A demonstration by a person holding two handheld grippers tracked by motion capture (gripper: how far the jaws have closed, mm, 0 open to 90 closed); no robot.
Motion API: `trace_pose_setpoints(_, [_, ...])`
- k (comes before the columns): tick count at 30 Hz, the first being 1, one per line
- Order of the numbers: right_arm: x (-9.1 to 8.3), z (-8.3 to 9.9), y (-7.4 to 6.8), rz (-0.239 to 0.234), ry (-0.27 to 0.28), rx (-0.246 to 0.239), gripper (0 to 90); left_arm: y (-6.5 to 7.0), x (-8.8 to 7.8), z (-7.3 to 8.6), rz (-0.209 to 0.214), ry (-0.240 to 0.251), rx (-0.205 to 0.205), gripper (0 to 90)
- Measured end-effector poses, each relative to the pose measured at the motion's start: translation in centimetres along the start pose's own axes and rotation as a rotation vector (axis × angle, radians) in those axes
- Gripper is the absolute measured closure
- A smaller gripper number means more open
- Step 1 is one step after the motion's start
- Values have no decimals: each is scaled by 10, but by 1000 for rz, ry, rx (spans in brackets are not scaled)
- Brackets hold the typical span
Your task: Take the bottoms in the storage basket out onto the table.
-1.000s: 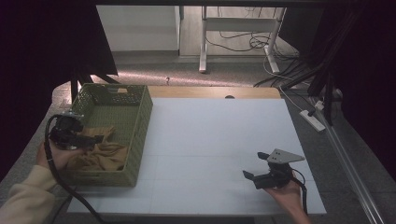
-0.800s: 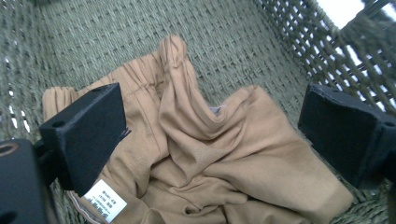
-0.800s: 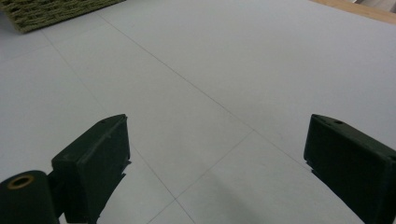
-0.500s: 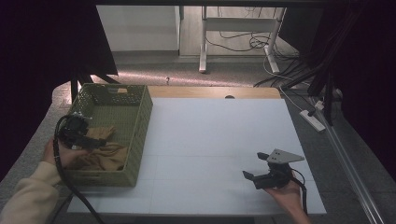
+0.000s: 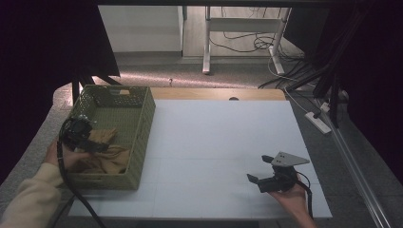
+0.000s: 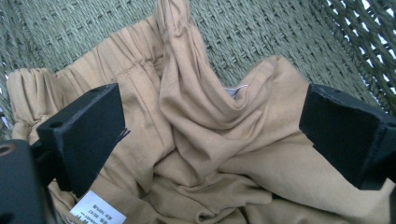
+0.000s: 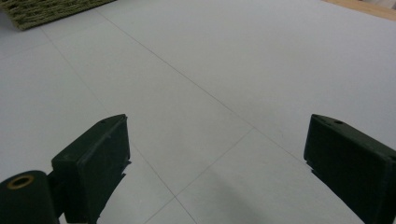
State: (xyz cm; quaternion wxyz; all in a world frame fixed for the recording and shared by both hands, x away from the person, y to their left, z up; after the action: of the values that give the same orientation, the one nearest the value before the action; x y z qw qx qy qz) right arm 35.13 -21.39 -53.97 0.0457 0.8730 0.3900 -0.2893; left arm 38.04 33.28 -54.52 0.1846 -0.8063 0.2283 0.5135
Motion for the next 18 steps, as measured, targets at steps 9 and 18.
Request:
trace_pose_setpoints(9, [0,0,0,1,-2,-1,72,-1,8,8,4,-52,22,63])
trace_pose_setpoints(18, [1,1,0,0,-5,1,72,0,14,16,25,-112,38,54])
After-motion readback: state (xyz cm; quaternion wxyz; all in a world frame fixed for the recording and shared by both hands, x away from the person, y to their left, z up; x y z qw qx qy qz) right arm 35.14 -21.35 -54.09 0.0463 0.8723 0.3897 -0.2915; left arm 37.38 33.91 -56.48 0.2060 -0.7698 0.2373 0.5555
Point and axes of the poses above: each handheld gripper's, and its own axes: x roughly forward along the jaws, z roughly out of its underside, y roughly to its right, the point moved 10 cm from there along x, roughly forward along the jaws, and after that the axes turned 10 degrees about x, right-handed, at the moved point
